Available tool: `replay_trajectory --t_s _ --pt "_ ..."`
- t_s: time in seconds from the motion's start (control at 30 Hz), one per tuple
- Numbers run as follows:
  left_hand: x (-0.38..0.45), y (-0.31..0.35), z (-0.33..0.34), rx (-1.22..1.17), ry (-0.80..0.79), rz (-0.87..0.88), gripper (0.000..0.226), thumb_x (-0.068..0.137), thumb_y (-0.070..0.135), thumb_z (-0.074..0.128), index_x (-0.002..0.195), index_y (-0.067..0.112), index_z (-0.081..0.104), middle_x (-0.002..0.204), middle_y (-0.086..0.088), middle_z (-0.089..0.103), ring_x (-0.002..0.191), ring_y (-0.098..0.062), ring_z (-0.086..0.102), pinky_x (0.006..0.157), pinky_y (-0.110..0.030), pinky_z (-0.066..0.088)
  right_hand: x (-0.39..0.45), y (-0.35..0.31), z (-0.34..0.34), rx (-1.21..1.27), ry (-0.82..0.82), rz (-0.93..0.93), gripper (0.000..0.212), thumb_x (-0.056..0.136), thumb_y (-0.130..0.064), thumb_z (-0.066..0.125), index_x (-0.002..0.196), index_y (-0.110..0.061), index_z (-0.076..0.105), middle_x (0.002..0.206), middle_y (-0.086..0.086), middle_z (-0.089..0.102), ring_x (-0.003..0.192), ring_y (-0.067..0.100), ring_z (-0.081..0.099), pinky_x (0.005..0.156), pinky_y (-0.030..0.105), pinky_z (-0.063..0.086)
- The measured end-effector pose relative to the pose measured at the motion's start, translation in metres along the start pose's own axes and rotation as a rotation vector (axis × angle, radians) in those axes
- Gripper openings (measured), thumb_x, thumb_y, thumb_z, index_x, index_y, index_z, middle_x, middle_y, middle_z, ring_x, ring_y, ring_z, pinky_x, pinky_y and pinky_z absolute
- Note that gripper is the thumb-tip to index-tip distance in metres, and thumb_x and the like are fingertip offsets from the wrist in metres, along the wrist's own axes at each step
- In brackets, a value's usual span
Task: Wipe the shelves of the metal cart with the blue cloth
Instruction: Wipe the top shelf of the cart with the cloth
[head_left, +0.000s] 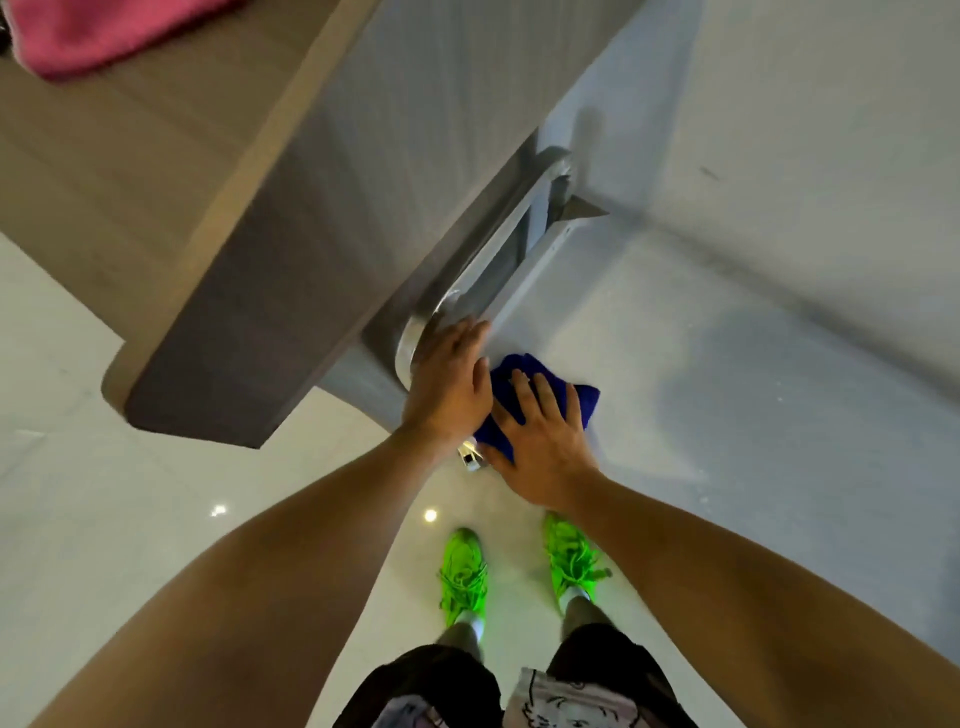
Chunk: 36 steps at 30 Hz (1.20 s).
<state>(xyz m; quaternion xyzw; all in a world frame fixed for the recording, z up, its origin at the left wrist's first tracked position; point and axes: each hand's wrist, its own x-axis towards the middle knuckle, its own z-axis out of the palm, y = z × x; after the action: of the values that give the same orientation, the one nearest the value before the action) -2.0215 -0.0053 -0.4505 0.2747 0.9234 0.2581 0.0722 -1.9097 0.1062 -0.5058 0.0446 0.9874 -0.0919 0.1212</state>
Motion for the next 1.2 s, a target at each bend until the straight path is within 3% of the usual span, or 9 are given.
replay_trajectory --t_s 0.37,0.73,0.93,1.2 --pt "0.001 -0.011 0.036 0.069 -0.123 -0.148 0.053 0.103 0.042 0.037 0.152 0.022 0.031 0.161 -0.004 0.025 0.149 -0.024 0.016 0.119 -0.041 0.017 0.015 0.02 0.019 0.048 0.069 0.044 0.069 0.099 -0.071 0.024 0.159 -0.038 0.022 0.169 0.006 0.012 0.151 0.043 0.01 0.116 0.07 0.004" --pt "0.032 -0.005 0.066 0.185 -0.114 -0.057 0.054 0.103 0.042 0.037 0.15 0.015 0.037 0.159 -0.011 0.029 0.148 -0.031 0.021 0.119 -0.043 0.018 0.068 0.085 0.008 0.017 0.116 0.137 0.065 0.1 -0.069 0.018 0.156 -0.037 0.026 0.169 0.006 0.013 0.151 0.045 0.01 0.115 0.073 0.007" --pt "0.053 0.003 0.086 0.275 -0.15 0.035 0.059 0.102 0.044 0.038 0.152 0.015 0.032 0.16 -0.012 0.028 0.148 -0.03 0.02 0.12 -0.046 0.02 0.101 0.128 -0.004 0.016 0.133 0.217 0.069 0.098 -0.072 0.012 0.157 -0.038 0.024 0.169 0.006 0.011 0.152 0.043 0.008 0.116 0.073 0.005" --pt "0.07 0.007 0.104 0.358 -0.159 0.01 0.064 0.098 0.052 0.039 0.152 0.018 0.032 0.16 -0.011 0.027 0.149 -0.032 0.018 0.118 -0.052 0.017 0.142 0.17 -0.019 0.025 0.179 0.279 0.07 0.097 -0.072 0.014 0.157 -0.038 0.025 0.169 0.006 0.011 0.153 0.039 0.009 0.118 0.068 0.003"
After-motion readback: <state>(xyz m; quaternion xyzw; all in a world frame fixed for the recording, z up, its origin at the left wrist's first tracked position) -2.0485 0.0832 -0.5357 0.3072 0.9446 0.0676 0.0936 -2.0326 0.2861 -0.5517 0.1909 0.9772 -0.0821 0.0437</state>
